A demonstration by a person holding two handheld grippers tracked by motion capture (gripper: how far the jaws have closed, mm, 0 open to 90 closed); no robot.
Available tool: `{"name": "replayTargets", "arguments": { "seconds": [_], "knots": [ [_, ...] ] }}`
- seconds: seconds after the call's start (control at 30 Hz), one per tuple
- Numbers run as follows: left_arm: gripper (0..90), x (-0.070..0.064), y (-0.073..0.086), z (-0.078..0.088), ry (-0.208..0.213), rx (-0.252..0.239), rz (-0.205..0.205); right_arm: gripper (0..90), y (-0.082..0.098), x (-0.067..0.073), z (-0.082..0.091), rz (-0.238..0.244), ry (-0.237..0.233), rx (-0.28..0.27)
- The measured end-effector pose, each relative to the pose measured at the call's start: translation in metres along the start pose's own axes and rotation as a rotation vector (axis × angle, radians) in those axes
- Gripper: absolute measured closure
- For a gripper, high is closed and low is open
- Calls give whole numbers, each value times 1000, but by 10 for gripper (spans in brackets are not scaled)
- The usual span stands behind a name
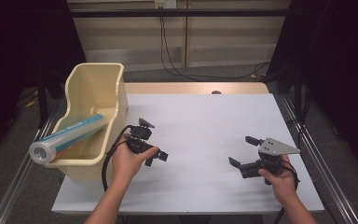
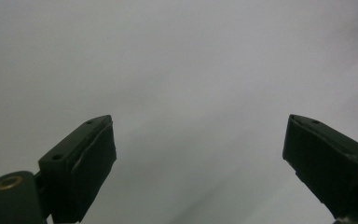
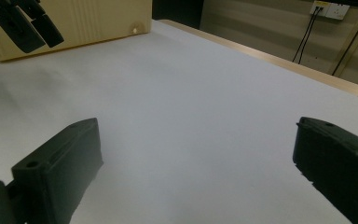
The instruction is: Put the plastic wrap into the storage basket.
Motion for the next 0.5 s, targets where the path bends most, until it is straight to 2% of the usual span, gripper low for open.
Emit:
{"name": "replayTargets", "arguments": {
  "seconds": [0.17, 0.37, 0.43, 0.5],
  "knots": [
    [85, 1, 3, -5, 18, -67, 1, 10, 1, 0, 0, -2, 2, 3],
    [80, 0, 6, -10, 27, -175, -12, 11, 2, 1, 0, -4, 5, 7],
    [68, 0, 6, -12, 22, -203, -31, 10, 2, 1, 0, -3, 7, 7],
    [57, -1, 6, -13, 7, -251, -55, 11, 3, 1, 0, -5, 10, 8]
  ]
}}
Point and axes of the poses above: each handheld gripper's, and its own axes: z roughly backward along the jaws, y roughly out of its underside, x roughly to its left, the point moved 9 cm from there along -z, roughly forward along the jaws, and after that the axes turned 11 degrees about -y, right-handed, at the moved point
